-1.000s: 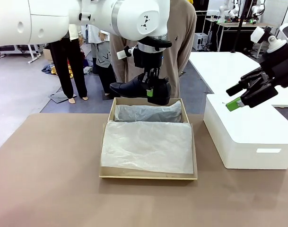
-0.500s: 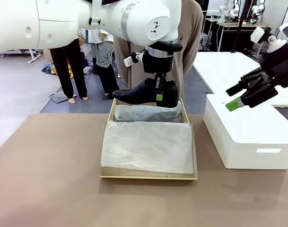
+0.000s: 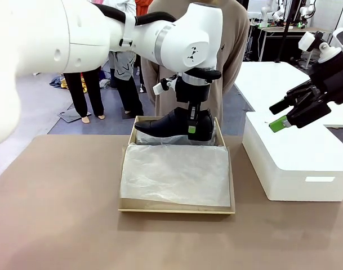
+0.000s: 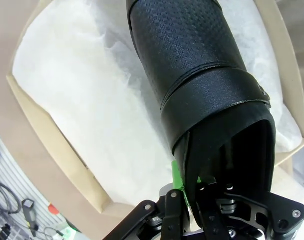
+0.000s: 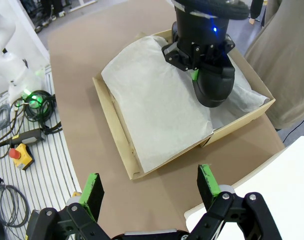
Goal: Pack the shoes into the box.
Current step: Place the other shoe of the Shoes into the Shoes Box.
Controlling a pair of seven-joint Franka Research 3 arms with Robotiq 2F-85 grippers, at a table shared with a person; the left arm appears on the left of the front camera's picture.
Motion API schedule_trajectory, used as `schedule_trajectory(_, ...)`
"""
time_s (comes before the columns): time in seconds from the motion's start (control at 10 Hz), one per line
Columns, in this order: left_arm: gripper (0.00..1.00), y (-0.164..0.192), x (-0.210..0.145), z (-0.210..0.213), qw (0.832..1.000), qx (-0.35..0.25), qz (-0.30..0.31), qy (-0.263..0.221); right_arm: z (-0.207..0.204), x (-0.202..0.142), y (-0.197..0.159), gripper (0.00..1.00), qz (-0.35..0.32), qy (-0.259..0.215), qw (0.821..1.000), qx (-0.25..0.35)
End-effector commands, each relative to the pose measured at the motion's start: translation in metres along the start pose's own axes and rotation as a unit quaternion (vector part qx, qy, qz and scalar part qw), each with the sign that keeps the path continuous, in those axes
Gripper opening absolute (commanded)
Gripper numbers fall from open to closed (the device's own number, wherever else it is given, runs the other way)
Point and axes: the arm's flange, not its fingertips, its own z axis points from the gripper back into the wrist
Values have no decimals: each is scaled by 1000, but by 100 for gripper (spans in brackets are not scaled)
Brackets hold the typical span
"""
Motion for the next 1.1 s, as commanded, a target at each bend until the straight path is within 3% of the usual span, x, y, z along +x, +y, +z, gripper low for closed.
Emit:
schedule_trajectory(0.0, 0, -12, -10, 9, 999, -13, 32, -18, 0, 1, -3, 100, 10, -17, 1000, 8)
schedule_trajectory(0.3, 0, -17, -18, 0, 999, -11, 43, -5, 0, 1, -3, 100, 10, -17, 1000, 8)
schedule_trajectory(1.0, 0, -16, -15, -17, 996, -14, 84, -27, 0, 1, -3, 100, 10, -17, 1000, 8)
